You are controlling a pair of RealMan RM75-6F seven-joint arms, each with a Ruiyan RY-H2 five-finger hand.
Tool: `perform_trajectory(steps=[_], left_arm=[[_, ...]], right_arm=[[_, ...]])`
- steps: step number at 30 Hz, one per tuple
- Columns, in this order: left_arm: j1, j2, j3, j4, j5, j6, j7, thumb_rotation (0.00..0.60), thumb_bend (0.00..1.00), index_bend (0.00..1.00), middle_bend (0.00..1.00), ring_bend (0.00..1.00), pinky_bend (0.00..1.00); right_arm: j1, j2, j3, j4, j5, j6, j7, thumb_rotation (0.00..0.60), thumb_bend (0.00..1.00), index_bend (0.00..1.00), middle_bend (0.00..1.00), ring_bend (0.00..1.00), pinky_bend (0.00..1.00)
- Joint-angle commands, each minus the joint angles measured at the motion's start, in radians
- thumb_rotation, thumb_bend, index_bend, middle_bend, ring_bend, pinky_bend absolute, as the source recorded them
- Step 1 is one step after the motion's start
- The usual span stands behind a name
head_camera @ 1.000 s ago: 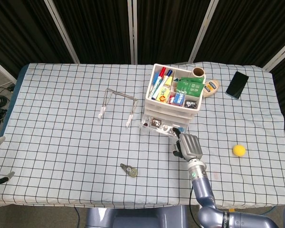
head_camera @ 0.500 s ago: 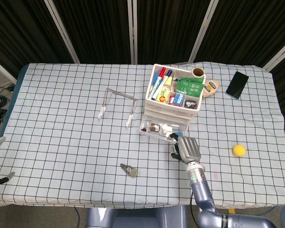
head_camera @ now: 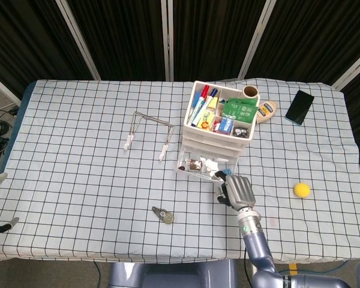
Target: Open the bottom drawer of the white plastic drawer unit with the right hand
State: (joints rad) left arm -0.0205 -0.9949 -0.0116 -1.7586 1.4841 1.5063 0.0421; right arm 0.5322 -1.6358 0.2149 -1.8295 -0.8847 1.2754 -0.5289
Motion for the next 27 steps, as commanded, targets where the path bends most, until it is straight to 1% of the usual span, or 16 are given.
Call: perform_trajectory(steps=[1, 8, 12, 15, 17, 22, 27], left_arm=[[0.0, 0.0, 0.0, -0.001, 0.0, -0.001, 0.002, 0.6, 0.1, 0.0, 0.0, 0.0, 0.0], [0.001, 0.0, 0.001, -0.003, 0.001, 0.0, 0.003, 0.6, 0.1, 0.0, 0.0, 0.0, 0.0], [0.001, 0.002, 0.0, -0.004, -0.002, -0.001, 0.001, 0.6, 0.1, 0.0, 0.0, 0.0, 0.0], [0.002, 0.004, 0.0, -0.004, -0.004, -0.001, -0.006, 0.6, 0.1, 0.0, 0.0, 0.0, 0.0], [0.002, 0.005, 0.0, -0.004, -0.005, -0.002, -0.007, 0.6, 0.1, 0.0, 0.0, 0.0, 0.0], [0.001, 0.007, -0.001, -0.004, -0.007, -0.004, -0.009, 0.6, 0.1, 0.0, 0.0, 0.0, 0.0], [0.002, 0.008, -0.001, -0.006, -0.008, -0.005, -0.009, 0.6, 0.1, 0.0, 0.0, 0.0, 0.0]], right_arm=[[-0.003, 0.005, -0.008, -0.007, -0.006, 0.001, 0.001, 0.6, 0.46, 0.55, 0.9, 0.94, 0.8], [-0.008, 0.011, -0.032, -0.023, -0.017, -0.003, -0.002, 0.6, 0.46, 0.56, 0.9, 0.94, 0.8], [-0.007, 0.008, -0.039, -0.027, -0.021, -0.006, -0.002, 0.6, 0.46, 0.54, 0.9, 0.94, 0.8], [-0.009, 0.002, -0.049, -0.024, -0.037, -0.006, 0.003, 0.6, 0.46, 0.47, 0.9, 0.94, 0.8], [-0.01, 0.001, -0.051, -0.023, -0.041, -0.006, 0.007, 0.6, 0.43, 0.4, 0.9, 0.94, 0.8], [-0.012, -0.001, -0.051, -0.022, -0.051, -0.006, 0.017, 0.6, 0.37, 0.26, 0.9, 0.94, 0.8], [-0.013, 0.002, -0.048, -0.024, -0.067, -0.004, 0.03, 0.6, 0.32, 0.21, 0.9, 0.94, 0.8]])
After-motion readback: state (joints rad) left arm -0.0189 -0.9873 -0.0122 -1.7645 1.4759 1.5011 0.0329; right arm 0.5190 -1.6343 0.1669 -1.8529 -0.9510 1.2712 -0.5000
